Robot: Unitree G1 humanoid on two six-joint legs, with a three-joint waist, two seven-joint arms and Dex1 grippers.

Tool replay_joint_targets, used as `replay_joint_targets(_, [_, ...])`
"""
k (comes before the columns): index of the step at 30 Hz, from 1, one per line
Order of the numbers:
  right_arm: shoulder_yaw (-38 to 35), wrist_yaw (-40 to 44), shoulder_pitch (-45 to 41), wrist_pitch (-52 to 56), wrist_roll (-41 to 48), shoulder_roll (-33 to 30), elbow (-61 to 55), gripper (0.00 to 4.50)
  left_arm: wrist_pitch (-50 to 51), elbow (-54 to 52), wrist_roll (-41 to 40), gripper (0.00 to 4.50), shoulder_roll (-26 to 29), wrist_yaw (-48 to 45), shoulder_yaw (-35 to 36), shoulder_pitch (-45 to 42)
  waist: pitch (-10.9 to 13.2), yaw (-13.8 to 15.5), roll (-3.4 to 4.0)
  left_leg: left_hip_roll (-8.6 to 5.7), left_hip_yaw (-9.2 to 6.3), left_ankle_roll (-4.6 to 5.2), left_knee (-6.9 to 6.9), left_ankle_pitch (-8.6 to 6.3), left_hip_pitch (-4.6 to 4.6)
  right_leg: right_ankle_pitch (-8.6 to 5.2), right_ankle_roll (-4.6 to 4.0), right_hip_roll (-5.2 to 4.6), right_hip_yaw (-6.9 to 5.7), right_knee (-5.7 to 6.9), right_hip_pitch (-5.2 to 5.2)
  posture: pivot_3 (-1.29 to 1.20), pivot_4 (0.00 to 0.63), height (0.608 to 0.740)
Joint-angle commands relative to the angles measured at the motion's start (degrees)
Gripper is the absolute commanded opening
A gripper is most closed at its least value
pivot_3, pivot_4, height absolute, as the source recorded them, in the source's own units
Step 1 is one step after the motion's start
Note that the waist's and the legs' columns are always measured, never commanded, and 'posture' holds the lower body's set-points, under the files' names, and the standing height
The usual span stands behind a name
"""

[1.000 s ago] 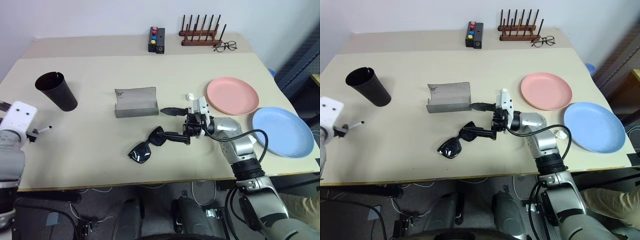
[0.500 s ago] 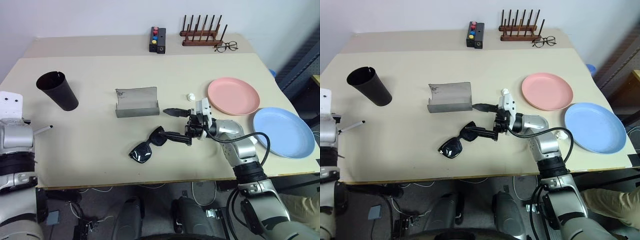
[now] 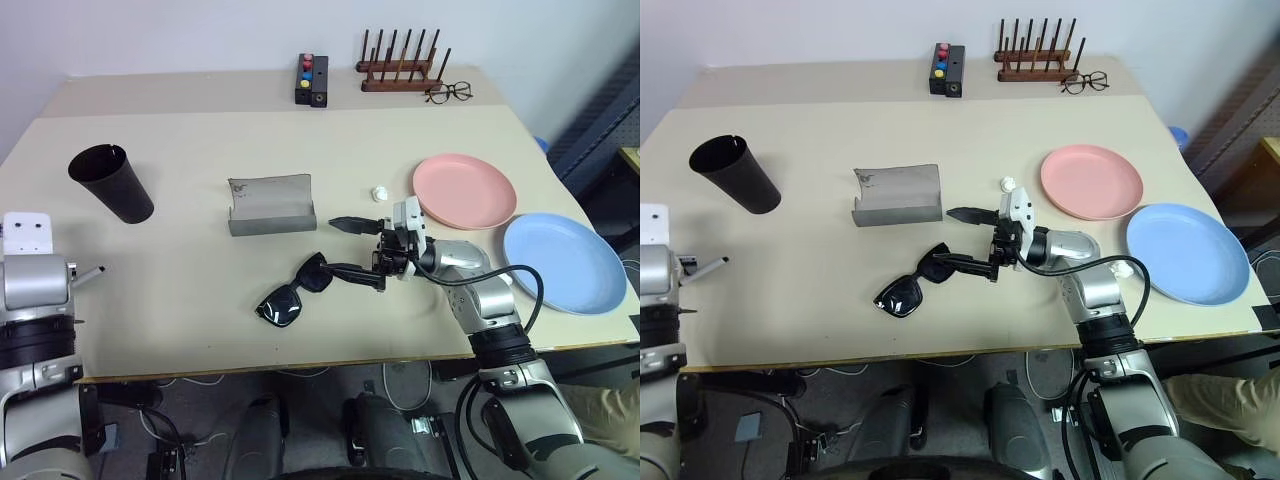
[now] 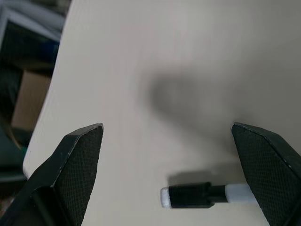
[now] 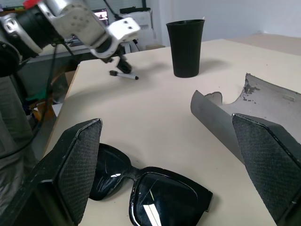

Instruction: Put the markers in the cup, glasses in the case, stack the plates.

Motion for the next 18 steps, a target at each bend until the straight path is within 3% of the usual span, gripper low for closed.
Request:
replay_joint_targets(1, [-1.11,0.10,-0.89,-1.19,1.14,0.29,-0.65,4.50,6.83,-7.57,-0.60,4.45,-2.11,-0.72,1.98,1.94,0.00,0.18,0.00,-0.01,0.00,0.00,0.00,0.00,0.00,0.00,0.00,-0.02,0.00,0.00,0.00,0.00,0.150,0.740])
replay_joint_targets(4, [-0.97,0.10,-1.09,-1.57,0.96,0.55,-0.14,4.50,9.34,-12.06,-1.19,4.45,-5.43,-0.88,1.72,2.91,-0.01,0.31,0.01,-0.05,-0.01,0.00,0.02,0.00,0.00,0.00,0.01,-0.06,0.00,0.00,0.05,0.00,0.150,0.740])
replay_joint_targets(8, [-0.86,-0.28,-1.21,-1.72,0.79,0.81,-0.18,4.50,4.75,-15.29,-1.27,4.45,-7.85,-0.35,3.19,2.32,-0.02,0.47,0.03,-0.11,-0.06,0.00,0.02,0.00,0.01,0.00,0.01,-0.09,-0.01,0.00,0.08,0.00,0.150,0.740])
replay_joint_targets(13, [-1.20,-0.86,-0.91,-1.23,1.04,0.34,-1.41,4.50,-6.13,-16.96,-4.57,4.45,-3.73,-4.74,10.49,2.35,-0.02,0.04,-0.04,-0.09,-0.08,0.00,0.02,0.00,0.01,0.02,0.03,-0.12,-0.01,-0.01,0.07,0.00,0.150,0.740])
replay_joint_targets(18, [-1.48,-0.94,0.01,-0.26,1.51,-0.89,-2.98,4.50,-12.89,-21.10,-14.78,4.45,0.89,-18.62,15.68,6.38,-0.02,-0.12,-0.03,0.02,-0.03,-0.01,-0.07,0.00,0.01,0.02,0.03,-0.13,0.00,-0.08,0.01,0.00,0.150,0.740])
